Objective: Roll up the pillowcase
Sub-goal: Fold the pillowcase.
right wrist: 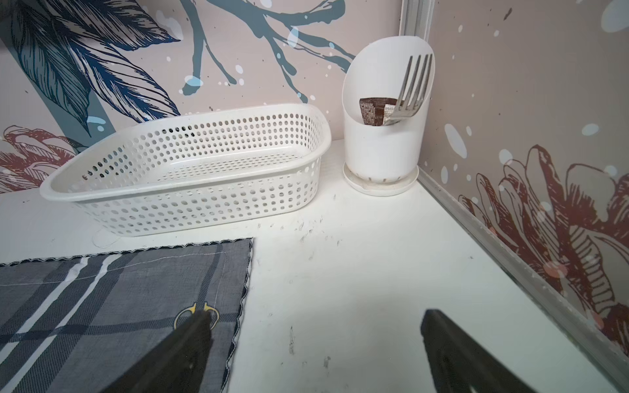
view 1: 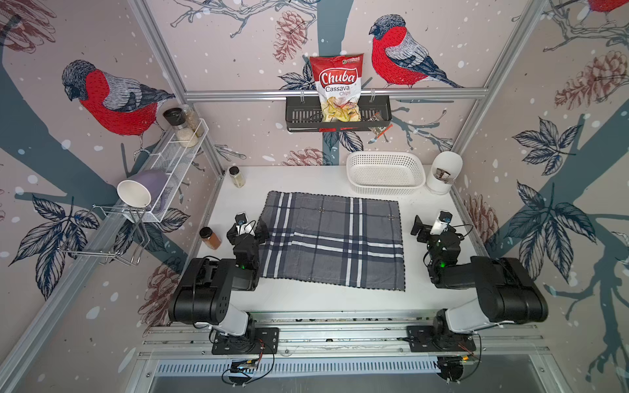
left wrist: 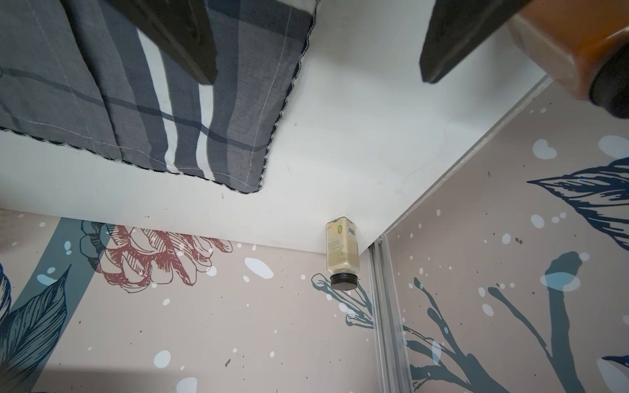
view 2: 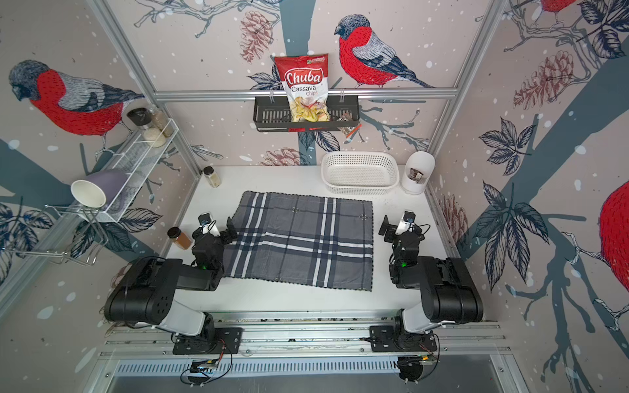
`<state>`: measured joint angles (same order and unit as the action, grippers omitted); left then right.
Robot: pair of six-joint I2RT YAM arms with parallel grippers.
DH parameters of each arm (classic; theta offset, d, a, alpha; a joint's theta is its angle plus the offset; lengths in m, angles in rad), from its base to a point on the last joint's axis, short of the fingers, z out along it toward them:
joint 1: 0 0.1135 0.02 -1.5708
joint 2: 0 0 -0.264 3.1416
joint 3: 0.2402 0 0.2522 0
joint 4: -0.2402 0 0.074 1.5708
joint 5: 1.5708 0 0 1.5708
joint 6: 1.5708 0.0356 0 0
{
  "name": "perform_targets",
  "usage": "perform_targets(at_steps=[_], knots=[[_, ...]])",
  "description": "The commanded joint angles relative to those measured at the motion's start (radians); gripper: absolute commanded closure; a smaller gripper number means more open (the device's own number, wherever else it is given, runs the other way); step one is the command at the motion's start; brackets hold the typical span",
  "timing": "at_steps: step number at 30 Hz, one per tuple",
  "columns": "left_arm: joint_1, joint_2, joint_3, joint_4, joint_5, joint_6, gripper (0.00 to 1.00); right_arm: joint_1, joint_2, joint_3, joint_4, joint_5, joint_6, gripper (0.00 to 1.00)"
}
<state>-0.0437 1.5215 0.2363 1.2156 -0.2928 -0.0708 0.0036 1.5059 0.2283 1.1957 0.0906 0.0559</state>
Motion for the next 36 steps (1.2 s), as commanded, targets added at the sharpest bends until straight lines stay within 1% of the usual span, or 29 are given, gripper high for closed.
perform_targets(at_steps=[1, 14, 18, 20, 21, 22, 23, 24, 25, 26, 27, 28, 29, 31, 32, 34, 36], knots=[[-0.002, -0.001, 0.004, 0.007, -0.008, 0.006, 0.03, 0.001, -0.001, 0.003, 0.016, 0.002, 0.01, 0.0], [0.0, -0.001, 0.004, 0.007, -0.004, 0.005, 0.03, 0.008, -0.001, 0.0, 0.021, 0.014, 0.005, 0.0], [0.003, -0.003, 0.006, 0.002, 0.004, 0.003, 0.03, -0.006, 0.002, 0.009, 0.009, -0.003, 0.018, 0.0], [0.004, -0.014, 0.002, 0.016, -0.003, 0.005, 0.07, -0.004, -0.004, 0.001, 0.018, 0.001, 0.017, 0.0], [-0.002, -0.054, 0.01, -0.007, -0.011, 0.02, 0.12, -0.001, -0.008, 0.005, 0.02, 0.035, 0.025, 0.0], [-0.025, -0.151, 0.052, -0.169, -0.058, 0.029, 0.15, 0.01, -0.032, 0.015, 0.012, 0.083, 0.028, 0.0], [-0.041, -0.245, 0.123, -0.377, -0.101, 0.001, 0.23, 0.033, -0.1, 0.065, -0.137, 0.112, 0.014, 0.0], [-0.041, -0.311, 0.172, -0.505, -0.13, -0.059, 0.24, 0.06, -0.16, 0.136, -0.319, 0.156, 0.025, 0.0], [-0.04, -0.373, 0.218, -0.635, -0.162, -0.13, 0.24, 0.092, -0.218, 0.233, -0.533, 0.189, 0.081, 0.0], [-0.036, -0.417, 0.262, -0.765, -0.187, -0.221, 0.23, 0.13, -0.262, 0.303, -0.666, 0.175, 0.127, 0.0], [-0.022, -0.439, 0.302, -0.882, -0.193, -0.319, 0.23, 0.173, -0.303, 0.343, -0.736, 0.144, 0.137, 0.0], [0.011, -0.453, 0.34, -1.016, -0.144, -0.409, 0.23, 0.247, -0.343, 0.373, -0.8, 0.148, 0.139, 0.0], [0.043, -0.464, 0.361, -1.12, -0.094, -0.47, 0.23, 0.33, -0.381, 0.394, -0.858, 0.174, 0.145, 0.0], [0.082, -0.498, 0.355, -1.238, -0.042, -0.536, 0.23, 0.467, -0.45, 0.403, -0.935, 0.208, 0.175, 0.0], [0.091, -0.526, 0.329, -1.266, -0.026, -0.562, 0.22, 0.522, -0.486, 0.394, -0.969, 0.21, 0.215, 0.0], [0.105, -0.571, 0.281, -1.291, 0.009, -0.603, 0.21, 0.588, -0.548, 0.372, -1.019, 0.186, 0.287, 0.0], [0.115, -0.564, 0.263, -1.307, 0.051, -0.616, 0.19, 0.625, -0.605, 0.344, -1.06, 0.157, 0.371, 0.0]])
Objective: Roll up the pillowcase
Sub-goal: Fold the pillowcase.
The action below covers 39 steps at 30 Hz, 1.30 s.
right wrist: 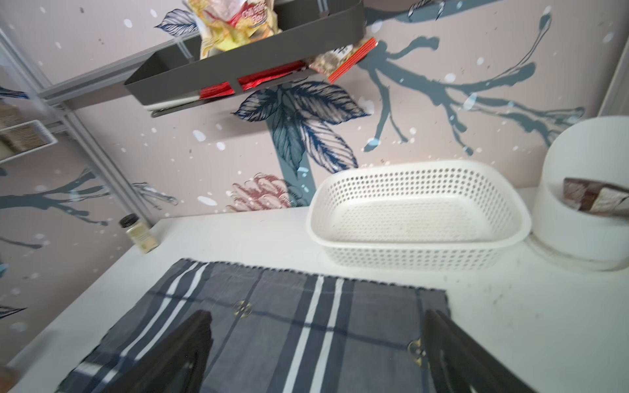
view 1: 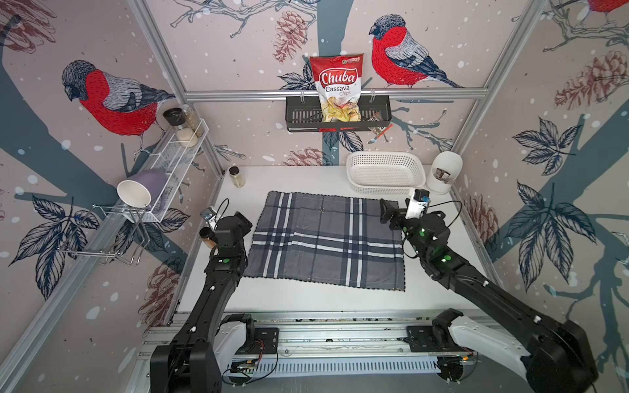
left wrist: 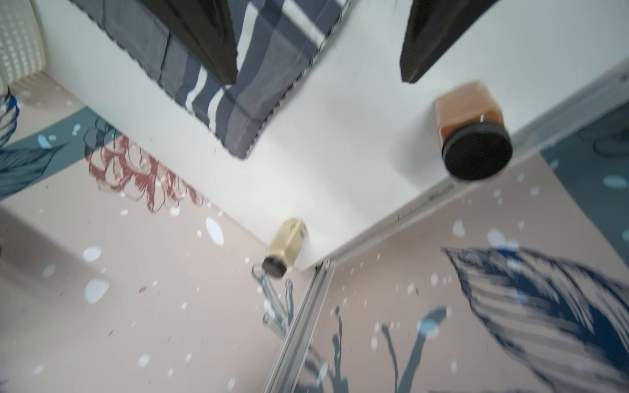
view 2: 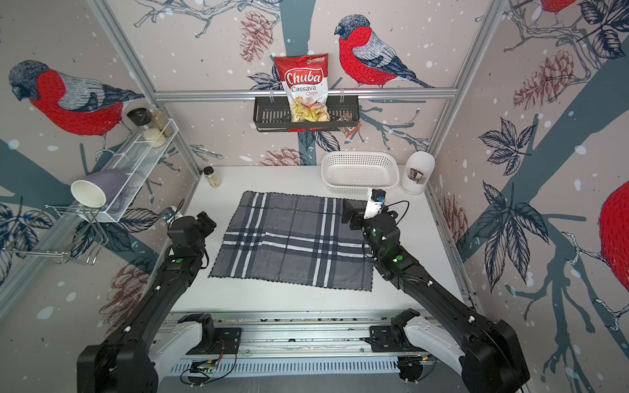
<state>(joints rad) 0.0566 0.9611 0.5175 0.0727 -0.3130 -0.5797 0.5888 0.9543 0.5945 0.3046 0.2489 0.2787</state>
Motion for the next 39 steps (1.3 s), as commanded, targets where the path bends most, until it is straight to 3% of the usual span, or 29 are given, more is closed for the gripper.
perform_targets(at_steps=[1, 7, 12, 15, 20, 24, 27, 29, 31, 34, 35, 36, 37, 39], knots=[[0.023, 0.023, -0.014, -0.18, 0.086, -0.105, 0.18, 0.053, -0.076, -0.034, -0.195, -0.025, 0.187, 0.0], [0.106, 0.231, 0.016, -0.229, 0.189, -0.107, 0.16, 0.094, -0.125, -0.018, -0.485, -0.006, 0.369, 0.0], [0.113, 0.321, 0.011, -0.207, 0.236, -0.097, 0.17, 0.049, -0.181, -0.038, -0.638, 0.025, 0.492, 0.0], [0.114, 0.358, 0.018, -0.222, 0.231, -0.073, 0.2, -0.09, -0.244, -0.068, -0.678, -0.061, 0.512, 0.0], [0.115, 0.344, -0.013, -0.236, 0.227, -0.059, 0.29, -0.464, -0.314, -0.11, -0.703, -0.338, 0.411, 0.0], [0.117, 0.337, -0.045, -0.21, 0.268, -0.054, 0.48, -0.62, -0.286, -0.099, -0.71, -0.451, 0.345, 0.0], [0.116, 0.363, -0.074, -0.175, 0.302, -0.06, 0.6, -0.653, -0.241, -0.088, -0.704, -0.481, 0.33, 0.0], [0.117, 0.39, -0.08, -0.15, 0.335, -0.051, 0.77, -0.656, -0.223, -0.081, -0.699, -0.48, 0.321, 0.0], [0.117, 0.403, -0.082, -0.134, 0.35, -0.046, 0.84, -0.656, -0.222, -0.084, -0.688, -0.477, 0.324, 0.0], [0.117, 0.407, -0.076, -0.131, 0.372, -0.035, 0.74, -0.656, -0.223, -0.097, -0.667, -0.493, 0.323, 0.0], [0.117, 0.401, -0.072, -0.149, 0.379, -0.033, 0.61, -0.656, -0.22, -0.099, -0.665, -0.495, 0.325, 0.0], [0.115, 0.39, -0.068, -0.171, 0.375, -0.029, 0.39, -0.656, -0.218, -0.098, -0.665, -0.5, 0.324, 0.0], [0.115, 0.371, -0.066, -0.205, 0.355, -0.029, 0.31, -0.655, -0.216, -0.096, -0.665, -0.506, 0.325, 0.0], [0.116, 0.325, -0.062, -0.273, 0.302, -0.029, 0.28, -0.655, -0.218, -0.092, -0.662, -0.504, 0.325, 0.0]])
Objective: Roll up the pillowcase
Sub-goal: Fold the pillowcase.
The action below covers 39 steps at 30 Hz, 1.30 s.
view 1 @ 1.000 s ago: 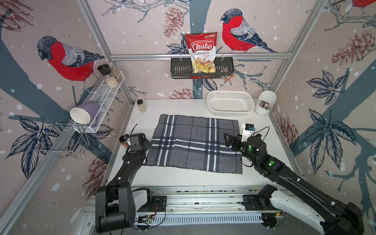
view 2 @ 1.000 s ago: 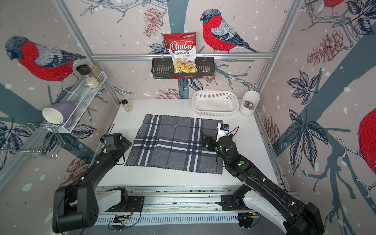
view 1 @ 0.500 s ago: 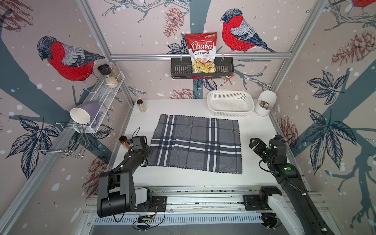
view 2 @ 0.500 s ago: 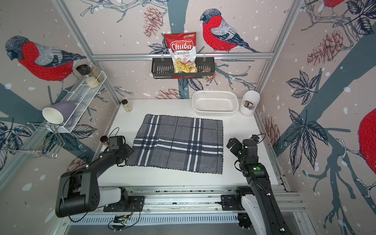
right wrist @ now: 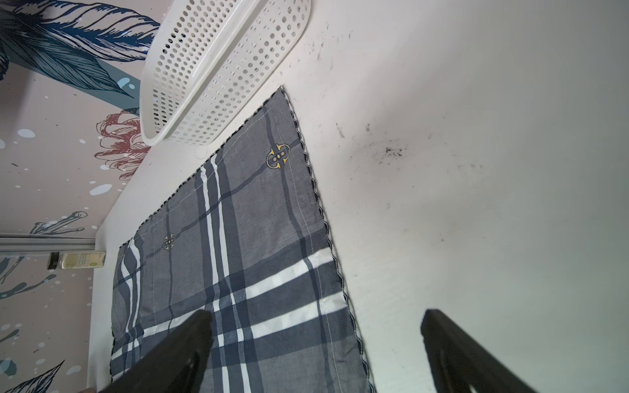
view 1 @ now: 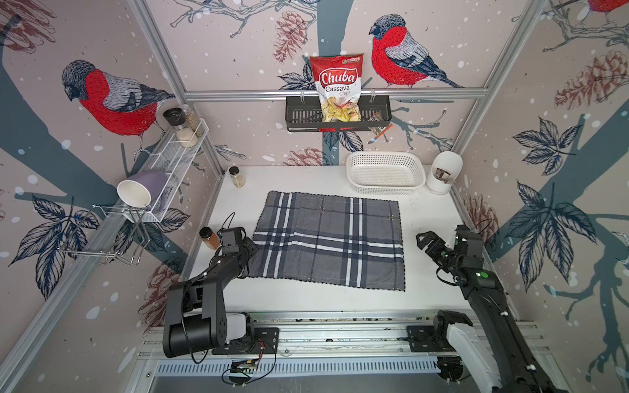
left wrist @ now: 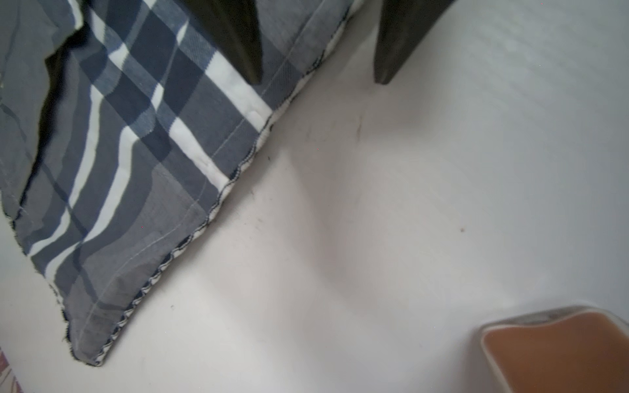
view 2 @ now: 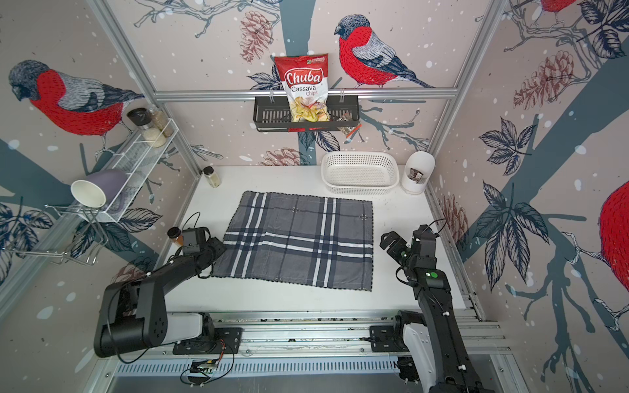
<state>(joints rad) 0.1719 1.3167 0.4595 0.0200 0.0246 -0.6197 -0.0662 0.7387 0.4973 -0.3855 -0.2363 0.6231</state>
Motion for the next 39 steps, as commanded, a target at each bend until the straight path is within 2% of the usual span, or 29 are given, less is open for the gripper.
perform_targets(at_steps=[1, 3, 4, 6, 9, 11, 17, 28, 32, 35, 39], knots=[[0.001, -0.053, -0.001, -0.257, -0.047, 0.01, 0.24, 0.001, -0.002, 0.011, 0.028, -0.017, -0.017, 0.0], [-0.023, -0.095, 0.01, -0.337, -0.062, -0.042, 0.25, 0.0, -0.002, 0.026, 0.024, -0.02, -0.013, 0.0], [-0.043, -0.111, 0.011, -0.36, -0.031, -0.077, 0.29, 0.0, -0.005, 0.035, 0.021, -0.02, -0.011, 0.0], [-0.076, -0.138, 0.006, -0.403, 0.004, -0.145, 0.28, 0.0, -0.009, 0.047, 0.017, -0.018, -0.01, 0.0], [-0.128, -0.19, 0.0, -0.477, -0.081, -0.205, 0.28, 0.0, -0.017, 0.046, 0.024, -0.007, -0.016, 0.0], [-0.129, -0.206, -0.016, -0.467, -0.079, -0.214, 0.25, -0.002, -0.017, 0.04, 0.034, 0.0, -0.019, 0.0], [-0.121, -0.172, 0.015, -0.513, -0.167, -0.23, 0.26, -0.001, -0.008, 0.038, 0.049, -0.021, -0.033, 0.0], [-0.123, -0.234, 0.011, -0.553, -0.127, -0.283, 0.17, -0.001, 0.018, 0.044, 0.07, -0.028, -0.039, 0.0], [-0.123, -0.224, 0.006, -0.54, -0.131, -0.283, 0.19, -0.001, 0.034, 0.042, 0.083, -0.027, -0.037, 0.0], [-0.114, -0.213, -0.011, -0.499, -0.172, -0.279, 0.3, -0.001, 0.041, 0.038, 0.082, -0.035, -0.031, 0.0], [-0.086, -0.17, -0.01, -0.435, -0.169, -0.231, 0.59, 0.014, 0.035, 0.029, 0.045, -0.041, -0.023, 0.0]])
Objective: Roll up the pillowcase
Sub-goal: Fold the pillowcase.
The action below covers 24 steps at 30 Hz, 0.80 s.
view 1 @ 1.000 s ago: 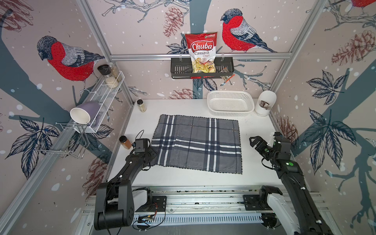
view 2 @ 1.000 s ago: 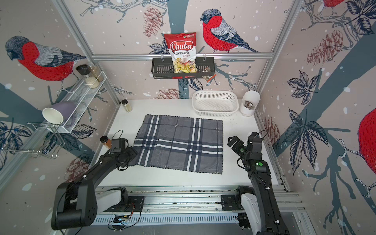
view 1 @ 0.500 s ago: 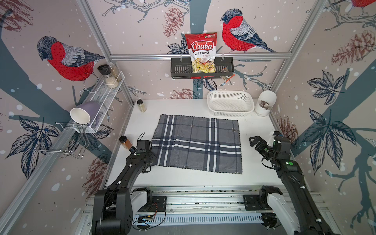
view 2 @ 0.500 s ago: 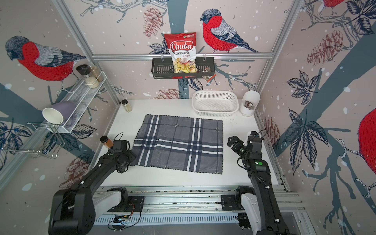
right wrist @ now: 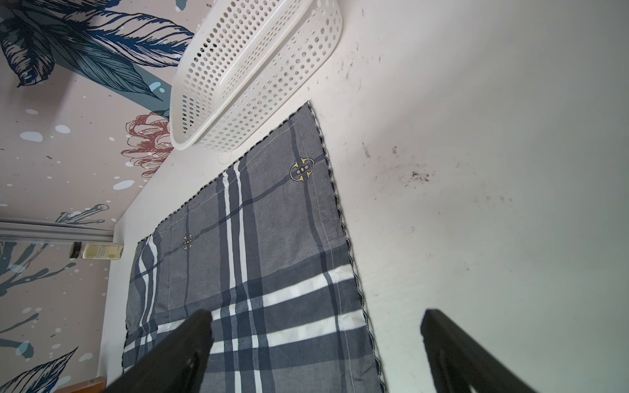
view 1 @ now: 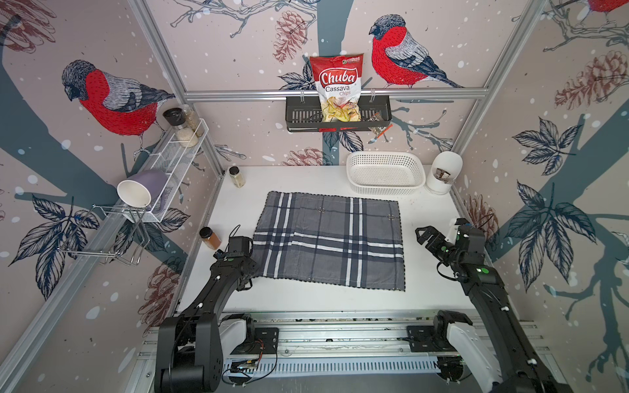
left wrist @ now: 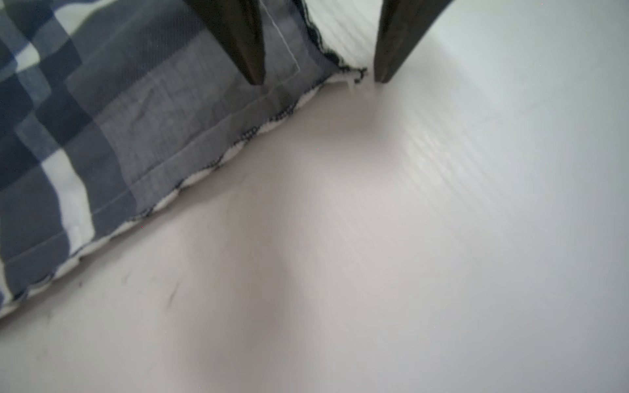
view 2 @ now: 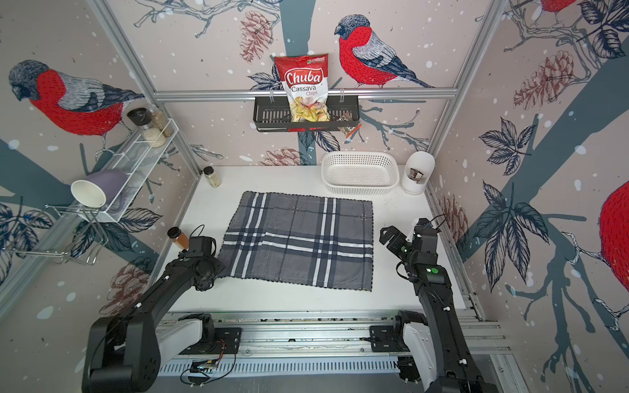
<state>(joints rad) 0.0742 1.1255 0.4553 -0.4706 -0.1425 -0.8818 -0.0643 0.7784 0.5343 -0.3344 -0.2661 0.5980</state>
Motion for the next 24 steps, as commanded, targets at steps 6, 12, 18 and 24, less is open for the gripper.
perform_targets(at_steps=[6, 12, 18, 24], knots=[[0.04, 0.078, -0.001, 0.15, 0.028, 0.104, 0.99, 0.159, -0.043, -0.058, -0.049, 0.066, 0.082, 0.0], [0.039, 0.025, 0.0, 0.186, 0.079, 0.122, 1.0, 0.415, -0.007, -0.039, -0.159, 0.214, 0.212, 0.0], [0.039, -0.071, 0.008, 0.151, 0.104, 0.129, 1.0, 0.576, 0.049, -0.009, -0.396, 0.286, 0.356, 0.01], [0.044, -0.136, 0.006, 0.153, 0.115, 0.143, 1.0, 0.683, 0.1, 0.018, -0.571, 0.323, 0.428, 0.02]])
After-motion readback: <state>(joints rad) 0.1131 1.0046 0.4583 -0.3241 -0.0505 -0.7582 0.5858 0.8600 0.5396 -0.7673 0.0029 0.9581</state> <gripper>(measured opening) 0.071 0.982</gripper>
